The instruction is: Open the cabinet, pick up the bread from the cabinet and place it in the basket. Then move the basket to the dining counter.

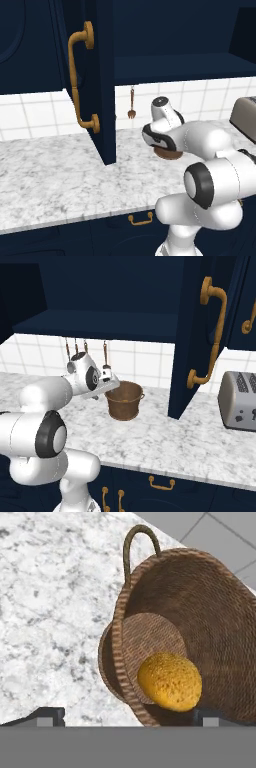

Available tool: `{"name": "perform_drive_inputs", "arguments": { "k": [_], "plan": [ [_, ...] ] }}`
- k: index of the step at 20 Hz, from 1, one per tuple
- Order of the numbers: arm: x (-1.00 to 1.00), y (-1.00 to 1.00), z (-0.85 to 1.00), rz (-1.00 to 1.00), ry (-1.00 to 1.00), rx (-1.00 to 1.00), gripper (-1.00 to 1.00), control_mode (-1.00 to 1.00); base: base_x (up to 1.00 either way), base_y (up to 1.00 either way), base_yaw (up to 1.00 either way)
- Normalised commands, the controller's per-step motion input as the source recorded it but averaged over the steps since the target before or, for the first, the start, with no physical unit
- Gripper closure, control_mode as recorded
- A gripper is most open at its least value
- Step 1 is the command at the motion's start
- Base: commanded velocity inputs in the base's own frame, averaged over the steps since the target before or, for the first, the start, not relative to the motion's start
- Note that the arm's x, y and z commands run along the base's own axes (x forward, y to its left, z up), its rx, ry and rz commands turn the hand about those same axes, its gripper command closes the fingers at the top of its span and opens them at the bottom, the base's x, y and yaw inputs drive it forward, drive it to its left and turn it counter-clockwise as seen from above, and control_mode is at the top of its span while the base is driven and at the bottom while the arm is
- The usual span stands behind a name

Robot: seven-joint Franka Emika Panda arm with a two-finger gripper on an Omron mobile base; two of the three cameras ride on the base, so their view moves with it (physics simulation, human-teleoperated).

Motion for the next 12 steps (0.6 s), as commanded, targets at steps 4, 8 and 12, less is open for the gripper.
{"name": "perform_drive_inputs", "arguments": {
  "k": [4, 8, 12],
  "plan": [
    [0.17, -0.07, -0.30, 0.06, 0.02, -0.06, -1.00, -1.00, 0.00, 0.00, 0.00],
    [0.07, -0.23, -0.34, 0.06, 0.03, 0.00, -1.00, -1.00, 0.00, 0.00, 0.00],
    [0.09, -0.23, -0.37, 0.05, 0.05, 0.00, -1.00, -1.00, 0.00, 0.00, 0.00]
  ]
}}
